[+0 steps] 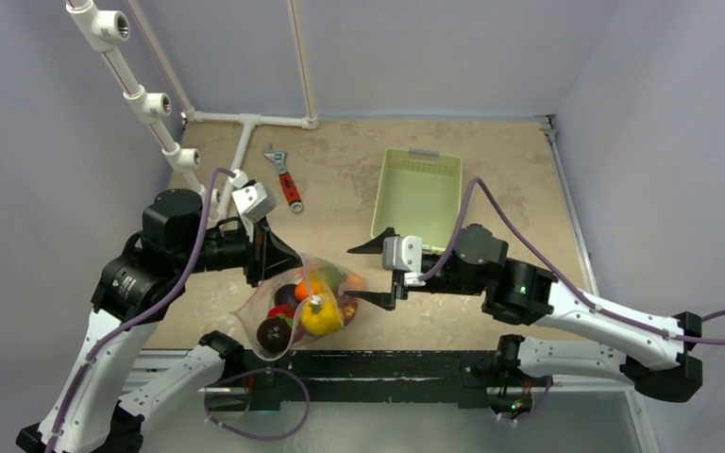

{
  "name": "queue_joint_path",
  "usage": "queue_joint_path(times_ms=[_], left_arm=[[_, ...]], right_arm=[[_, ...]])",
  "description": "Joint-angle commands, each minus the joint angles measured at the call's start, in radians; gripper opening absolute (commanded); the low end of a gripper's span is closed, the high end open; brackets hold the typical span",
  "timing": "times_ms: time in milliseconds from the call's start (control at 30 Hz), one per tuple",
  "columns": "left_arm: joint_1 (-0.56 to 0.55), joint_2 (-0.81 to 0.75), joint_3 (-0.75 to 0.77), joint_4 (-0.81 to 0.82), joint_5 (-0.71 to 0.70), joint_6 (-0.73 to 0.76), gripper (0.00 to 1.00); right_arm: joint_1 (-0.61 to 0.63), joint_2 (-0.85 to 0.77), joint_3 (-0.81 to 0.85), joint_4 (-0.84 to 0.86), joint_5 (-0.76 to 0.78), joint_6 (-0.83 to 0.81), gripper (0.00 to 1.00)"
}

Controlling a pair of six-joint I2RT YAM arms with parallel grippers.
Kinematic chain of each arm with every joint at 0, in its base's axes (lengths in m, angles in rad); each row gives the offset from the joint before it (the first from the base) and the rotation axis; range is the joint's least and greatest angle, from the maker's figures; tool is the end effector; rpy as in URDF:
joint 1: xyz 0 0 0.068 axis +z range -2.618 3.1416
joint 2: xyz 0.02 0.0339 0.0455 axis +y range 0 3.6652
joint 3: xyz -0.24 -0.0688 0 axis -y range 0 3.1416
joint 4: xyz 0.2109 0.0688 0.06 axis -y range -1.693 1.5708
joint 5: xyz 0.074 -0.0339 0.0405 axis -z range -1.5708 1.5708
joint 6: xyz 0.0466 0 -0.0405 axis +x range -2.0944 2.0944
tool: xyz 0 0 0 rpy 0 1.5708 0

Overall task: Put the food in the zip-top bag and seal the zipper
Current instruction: Zip the zipper food storage bag at the center of the board.

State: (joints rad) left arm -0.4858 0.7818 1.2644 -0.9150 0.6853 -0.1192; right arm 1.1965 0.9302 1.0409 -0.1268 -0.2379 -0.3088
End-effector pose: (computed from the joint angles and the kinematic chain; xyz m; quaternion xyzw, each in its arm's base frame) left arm 0.0823 -0.0768 0.3875 0.3227 0.7471 -0.4214 0.4003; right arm 0.0625 0.1891 0.3869 -0.5445 0.4597 0.3755 0.5926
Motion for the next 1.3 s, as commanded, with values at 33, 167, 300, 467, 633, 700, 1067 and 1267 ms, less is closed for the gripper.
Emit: queue_joint_path(times_ms=[33, 167, 300, 467, 633, 700, 1067, 1267], left_arm=[[-0.005, -0.003, 0.075, 0.027, 0.026, 0.001, 0.00], [-0.005, 0.004, 0.084, 0.028, 0.007, -0.002, 0.00], [-0.005, 0.011, 0.091, 0.032, 0.005, -0.002, 0.00], [-0.005, 0.013, 0.099, 0.030, 0.005, -0.002, 0.00], [-0.005, 0.013, 0.105, 0.029, 0.006, -0.005, 0.00], [-0.005, 0.012, 0.106, 0.030, 0.009, -0.006, 0.00], [-0.005, 0.013, 0.114, 0.033, 0.017, -0.013, 0.00], [-0.005, 0.010, 0.115, 0.034, 0.014, -0.018, 0.00]], right_arm=[[0.030, -0.009, -0.025, 0.071, -0.031, 0.004, 0.66], [0.070, 0.012, -0.034, 0.089, 0.008, 0.026, 0.62], [0.104, 0.042, -0.037, 0.119, 0.036, 0.037, 0.60], [0.138, 0.074, -0.030, 0.122, 0.062, 0.037, 0.58], [0.159, 0.102, -0.030, 0.150, 0.098, 0.039, 0.54], [0.161, 0.110, -0.031, 0.160, 0.111, 0.042, 0.51], [0.171, 0.132, -0.050, 0.233, 0.169, 0.048, 0.28], [0.172, 0.138, -0.047, 0.245, 0.182, 0.048, 0.21]])
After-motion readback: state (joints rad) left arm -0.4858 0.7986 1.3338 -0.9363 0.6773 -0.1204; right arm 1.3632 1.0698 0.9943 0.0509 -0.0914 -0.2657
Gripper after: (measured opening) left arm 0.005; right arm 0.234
